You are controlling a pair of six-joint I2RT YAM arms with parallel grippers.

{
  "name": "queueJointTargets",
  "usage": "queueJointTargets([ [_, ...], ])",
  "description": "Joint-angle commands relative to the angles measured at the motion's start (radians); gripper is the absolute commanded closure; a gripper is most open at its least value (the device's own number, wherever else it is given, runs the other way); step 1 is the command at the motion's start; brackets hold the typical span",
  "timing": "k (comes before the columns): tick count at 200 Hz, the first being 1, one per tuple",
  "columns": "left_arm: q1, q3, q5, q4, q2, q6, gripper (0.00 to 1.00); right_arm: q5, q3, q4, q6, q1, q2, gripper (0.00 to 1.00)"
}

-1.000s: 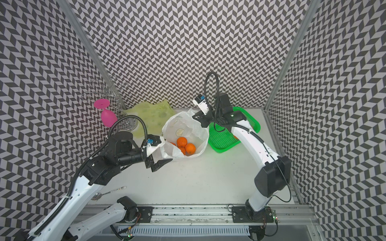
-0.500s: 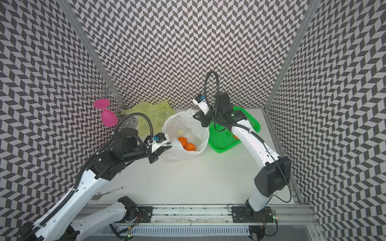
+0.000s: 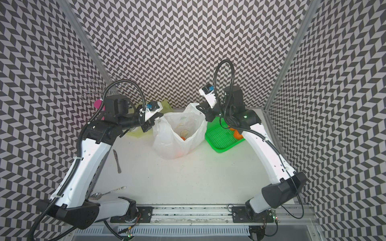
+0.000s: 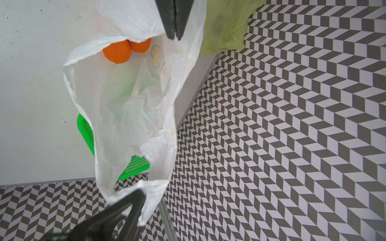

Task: Place the oranges into plastic bags & tie knots
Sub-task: Adjust the plastic bag at the center of the board.

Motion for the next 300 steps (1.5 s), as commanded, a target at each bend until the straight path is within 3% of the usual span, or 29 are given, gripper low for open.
queueJointTargets([
  [1,0.013,0.050,0.086,-0.089,0.033,0.092,0.95,-0.001,-0.001,0.088,0.035,-0.005,-0.069,1.00],
  [60,0.055,0.095,0.119,-0.095,0.092,0.132,0.95,-0.011,-0.093,0.173,0.109,-0.004,-0.155,1.00],
  [110,0.087,0.084,0.165,-0.027,0.123,0.081,0.89,0.040,-0.126,0.249,0.174,-0.005,-0.142,1.00],
  [151,0.099,0.007,0.201,0.113,0.081,-0.155,0.58,0.046,-0.148,0.329,0.239,-0.005,-0.086,1.00],
  [181,0.102,-0.090,0.212,0.183,-0.008,-0.308,0.24,0.040,-0.131,0.338,0.247,-0.005,-0.053,1.00],
  [197,0.102,-0.149,0.209,0.240,-0.056,-0.400,0.14,0.044,-0.132,0.345,0.246,-0.005,-0.049,1.00],
  [216,0.097,-0.215,0.219,0.294,-0.091,-0.515,0.09,0.045,-0.133,0.349,0.244,-0.005,-0.041,1.00],
  [249,0.037,-0.305,0.130,0.365,-0.143,-0.621,0.04,0.040,-0.129,0.348,0.242,-0.005,-0.018,1.00],
  [279,-0.079,-0.400,-0.122,0.447,-0.213,-0.647,0.02,0.036,-0.125,0.346,0.240,-0.005,-0.002,1.00],
  [300,-0.113,-0.475,-0.251,0.519,-0.257,-0.642,0.01,0.034,-0.123,0.340,0.237,-0.005,0.003,1.00],
])
